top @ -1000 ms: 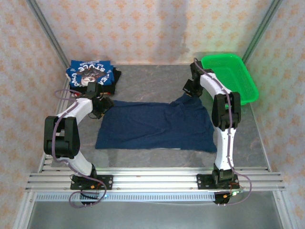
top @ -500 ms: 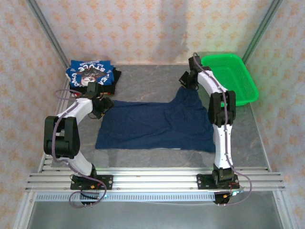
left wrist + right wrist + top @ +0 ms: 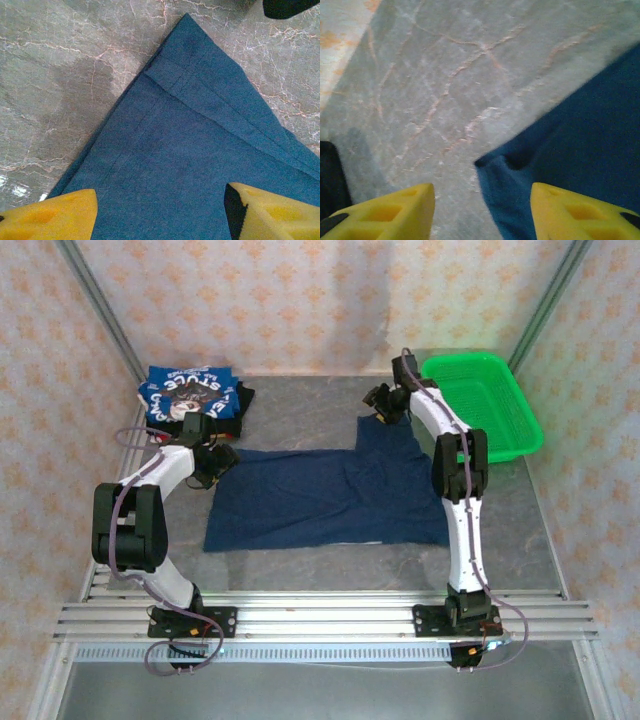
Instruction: Fold and stack the t-shirts
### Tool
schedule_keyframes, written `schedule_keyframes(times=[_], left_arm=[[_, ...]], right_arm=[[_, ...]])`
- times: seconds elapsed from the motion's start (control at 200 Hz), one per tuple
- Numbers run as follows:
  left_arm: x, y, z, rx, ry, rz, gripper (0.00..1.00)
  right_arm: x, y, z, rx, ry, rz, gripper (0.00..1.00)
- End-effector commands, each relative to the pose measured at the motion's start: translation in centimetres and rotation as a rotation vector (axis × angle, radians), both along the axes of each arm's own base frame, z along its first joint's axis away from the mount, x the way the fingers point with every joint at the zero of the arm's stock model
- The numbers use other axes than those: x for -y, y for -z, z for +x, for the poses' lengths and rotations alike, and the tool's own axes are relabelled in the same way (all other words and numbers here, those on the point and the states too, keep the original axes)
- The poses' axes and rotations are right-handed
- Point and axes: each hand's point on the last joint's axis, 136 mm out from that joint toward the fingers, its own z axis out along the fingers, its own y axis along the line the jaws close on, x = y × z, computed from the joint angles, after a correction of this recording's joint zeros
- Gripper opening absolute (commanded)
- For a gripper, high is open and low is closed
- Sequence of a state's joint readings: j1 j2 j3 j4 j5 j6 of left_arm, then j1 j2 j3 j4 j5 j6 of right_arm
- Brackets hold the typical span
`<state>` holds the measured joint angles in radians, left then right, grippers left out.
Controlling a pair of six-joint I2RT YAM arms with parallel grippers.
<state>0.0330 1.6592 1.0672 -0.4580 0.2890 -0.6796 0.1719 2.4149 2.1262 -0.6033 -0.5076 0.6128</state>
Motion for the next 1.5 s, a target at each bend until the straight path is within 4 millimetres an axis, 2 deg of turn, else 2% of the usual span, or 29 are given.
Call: schedule_keyframes(times=[0.0, 0.105, 0.3, 0.55, 0.831, 1.071, 1.176, 1.231, 1.341, 1.496], left_arm=[[0.1, -0.7, 0.9, 0.005, 0.01, 0.0, 0.69], [0.8, -0.9, 1.8, 0.01, 0.033, 0.0, 0.69], [1.7, -0.9, 3.5, 0.007, 0.077, 0.023, 0.69], [2.6, -0.1, 4.7, -0.006, 0.103, 0.023, 0.69], [2.4, 0.3, 4.8, -0.009, 0.096, 0.03, 0.69], [1.6, 0.1, 4.6, -0.01, 0.073, 0.065, 0.69], [0.9, -0.1, 4.5, -0.012, 0.045, 0.09, 0.69], [0.5, -0.3, 4.6, -0.006, 0.028, 0.103, 0.69], [-0.9, -0.6, 4.6, -0.001, -0.021, 0.144, 0.69], [-1.1, -0.2, 5.9, 0.019, -0.026, 0.138, 0.67]], right_arm=[[4.5, -4.4, -0.5, 0.035, 0.078, -0.125, 0.56], [7.2, -3.8, -1.3, -0.031, 0.096, -0.274, 0.57], [9.3, -0.9, -1.1, -0.121, 0.053, -0.449, 0.55], [8.8, 0.6, 0.5, -0.072, -0.005, -0.504, 0.54], [9.1, 2.4, 2.1, -0.025, -0.039, -0.564, 0.53], [8.9, 5.1, 2.6, -0.039, -0.058, -0.562, 0.5], [9.0, 6.2, 2.5, -0.052, -0.057, -0.567, 0.43], [8.8, 6.5, 2.5, -0.055, -0.062, -0.556, 0.37], [8.9, 6.8, 2.5, -0.061, -0.055, -0.552, 0.18], [8.9, 6.8, 2.3, -0.064, -0.054, -0.545, 0.05]])
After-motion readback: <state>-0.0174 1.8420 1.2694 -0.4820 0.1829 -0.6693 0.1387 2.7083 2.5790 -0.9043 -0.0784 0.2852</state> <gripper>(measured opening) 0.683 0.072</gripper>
